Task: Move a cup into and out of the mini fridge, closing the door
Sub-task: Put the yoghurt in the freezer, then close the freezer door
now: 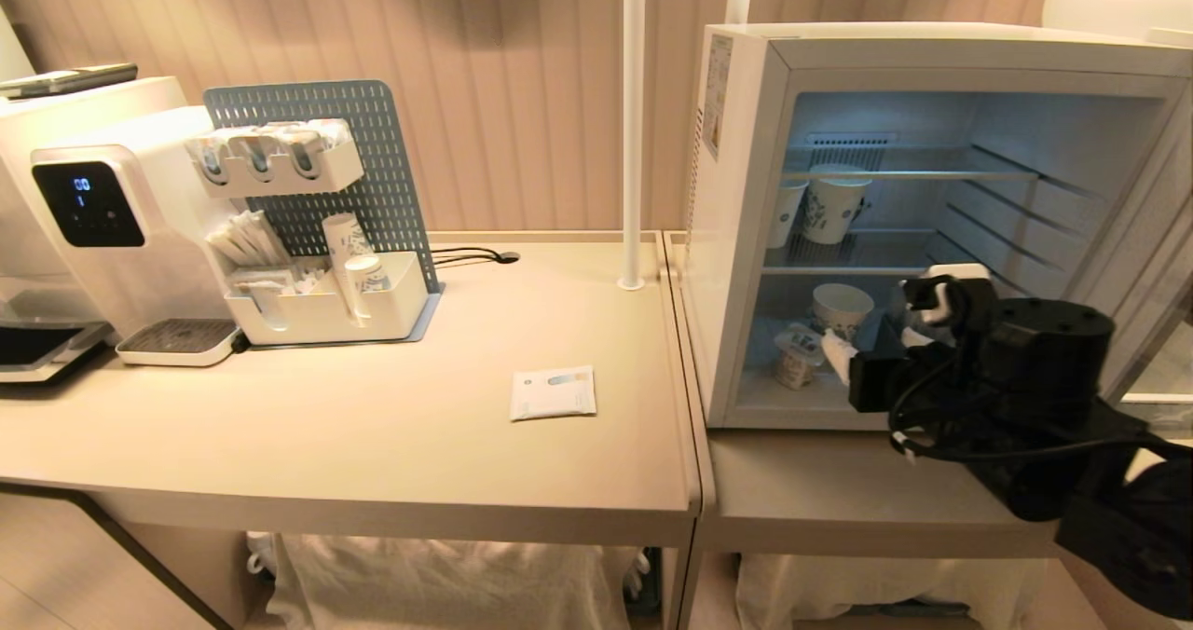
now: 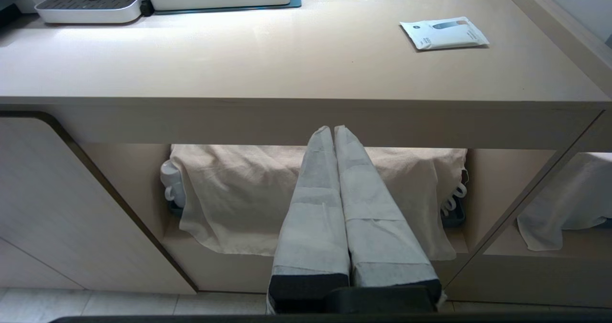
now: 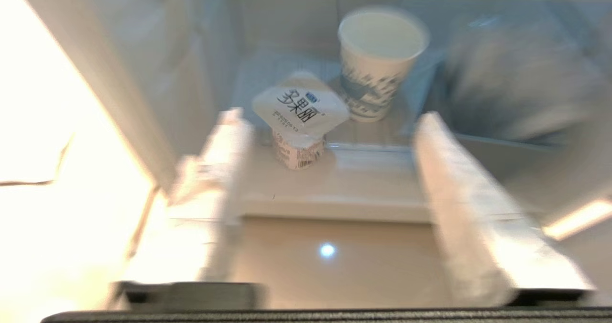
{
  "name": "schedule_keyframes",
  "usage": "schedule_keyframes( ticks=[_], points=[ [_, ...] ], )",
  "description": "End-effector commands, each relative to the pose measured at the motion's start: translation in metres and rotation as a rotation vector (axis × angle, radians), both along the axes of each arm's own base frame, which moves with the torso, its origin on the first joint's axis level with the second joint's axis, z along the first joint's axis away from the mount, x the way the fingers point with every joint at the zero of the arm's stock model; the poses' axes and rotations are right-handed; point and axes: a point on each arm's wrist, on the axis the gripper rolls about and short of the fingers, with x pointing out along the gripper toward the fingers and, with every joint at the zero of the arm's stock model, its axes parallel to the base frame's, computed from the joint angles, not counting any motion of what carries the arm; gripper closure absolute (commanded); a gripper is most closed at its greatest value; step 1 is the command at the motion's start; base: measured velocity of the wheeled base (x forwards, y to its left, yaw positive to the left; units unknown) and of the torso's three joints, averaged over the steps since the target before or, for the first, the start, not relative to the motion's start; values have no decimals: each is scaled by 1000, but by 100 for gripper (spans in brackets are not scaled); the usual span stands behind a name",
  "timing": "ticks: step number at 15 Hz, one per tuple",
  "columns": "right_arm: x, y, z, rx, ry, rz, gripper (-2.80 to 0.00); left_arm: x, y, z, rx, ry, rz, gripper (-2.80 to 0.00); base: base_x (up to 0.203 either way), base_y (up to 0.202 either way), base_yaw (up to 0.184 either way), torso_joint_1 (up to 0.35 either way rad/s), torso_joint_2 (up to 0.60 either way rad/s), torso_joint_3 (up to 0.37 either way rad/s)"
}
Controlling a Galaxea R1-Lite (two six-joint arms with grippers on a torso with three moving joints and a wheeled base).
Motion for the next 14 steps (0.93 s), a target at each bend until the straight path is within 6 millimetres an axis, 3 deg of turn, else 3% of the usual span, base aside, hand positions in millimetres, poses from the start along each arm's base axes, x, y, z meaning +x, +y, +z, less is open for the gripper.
schedule_keyframes(
  ticks=[1, 5, 11, 14],
  points=[
    [-42, -13, 43, 55, -122, 16, 0, 0, 0, 0, 0, 0, 0, 0, 0, 0, 0, 0, 0, 0],
    [-113, -40, 65, 20, -85, -49, 0, 0, 0, 0, -1, 0, 0, 0, 0, 0, 0, 0, 0, 0],
    [-201, -109, 69, -100, -92, -723, 0, 0, 0, 0, -3, 0, 0, 0, 0, 0, 0, 0, 0, 0],
    [-257, -121, 52, -77, -174, -839, 0, 0, 0, 0, -3, 0, 0, 0, 0, 0, 0, 0, 0, 0]
  ],
)
